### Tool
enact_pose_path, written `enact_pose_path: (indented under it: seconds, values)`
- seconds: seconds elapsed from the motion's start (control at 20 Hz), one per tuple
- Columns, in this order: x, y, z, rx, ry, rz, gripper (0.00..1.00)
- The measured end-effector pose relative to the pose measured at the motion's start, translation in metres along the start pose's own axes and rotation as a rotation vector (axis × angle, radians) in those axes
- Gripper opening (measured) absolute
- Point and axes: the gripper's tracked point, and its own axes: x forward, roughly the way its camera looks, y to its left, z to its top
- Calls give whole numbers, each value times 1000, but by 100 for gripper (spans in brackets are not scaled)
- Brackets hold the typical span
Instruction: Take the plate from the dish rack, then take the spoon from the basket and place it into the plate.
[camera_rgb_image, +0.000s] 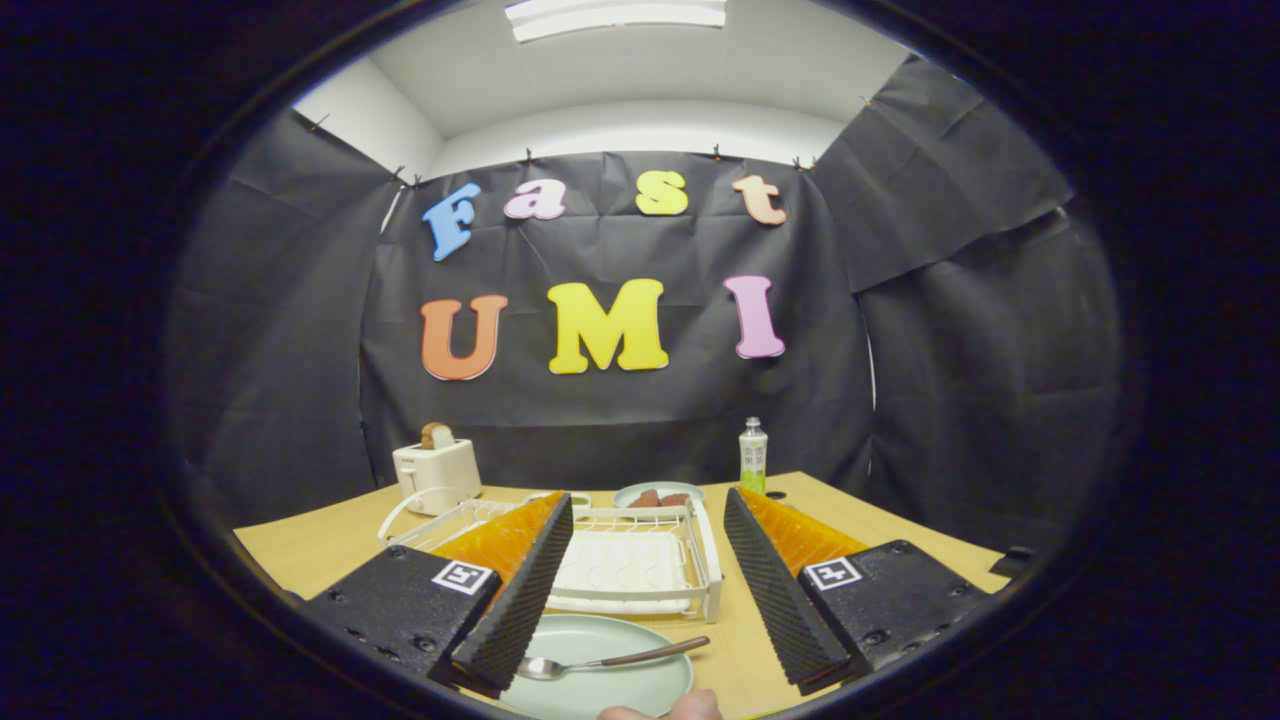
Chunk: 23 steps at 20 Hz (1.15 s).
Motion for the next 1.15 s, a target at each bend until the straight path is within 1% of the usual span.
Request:
enact_pose_path:
  seconds: [0.2, 0.35, 0.5, 0.6, 0.8, 1.15]
  values:
    - [-31, 1, 4, -9, -12, 39, 98]
    - [-51, -10, -1, -30, -21, 19, 98]
    - [-66, -7, -2, -33, -38, 40, 98]
    - [-68, -9, -4, -21, -44, 42, 98]
    - [-64, -4, -11, 20, -15, 58, 98]
    - [-57, 12, -7, -24, -26, 70, 98]
